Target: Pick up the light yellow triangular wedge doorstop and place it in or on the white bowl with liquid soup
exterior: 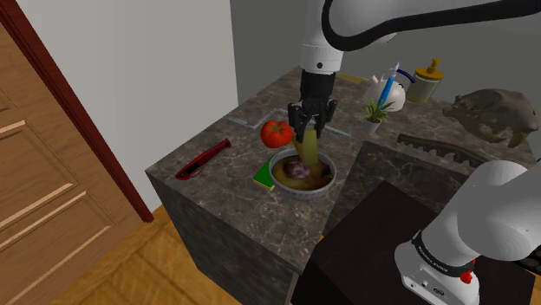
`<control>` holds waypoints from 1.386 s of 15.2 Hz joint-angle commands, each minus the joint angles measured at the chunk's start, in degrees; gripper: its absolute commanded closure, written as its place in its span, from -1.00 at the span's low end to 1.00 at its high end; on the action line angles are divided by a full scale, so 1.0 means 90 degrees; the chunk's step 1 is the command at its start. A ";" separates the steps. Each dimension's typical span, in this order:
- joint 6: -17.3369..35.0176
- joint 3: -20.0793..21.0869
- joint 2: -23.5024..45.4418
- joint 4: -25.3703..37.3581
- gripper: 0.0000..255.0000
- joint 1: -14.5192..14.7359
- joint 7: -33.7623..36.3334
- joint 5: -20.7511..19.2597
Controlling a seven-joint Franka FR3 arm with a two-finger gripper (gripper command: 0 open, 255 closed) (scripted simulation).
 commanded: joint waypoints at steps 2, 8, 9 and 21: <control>0.0248 0.0014 0.0036 -0.0215 1.00 0.0003 -0.0048 0.0015; 0.0766 0.0051 0.0138 -0.0637 1.00 0.0016 -0.0135 0.0054; 0.0854 0.0058 0.0161 -0.0703 1.00 0.0018 -0.0150 0.0061; 0.1126 0.0078 0.0241 -0.0898 -1.00 0.0026 -0.0194 0.0084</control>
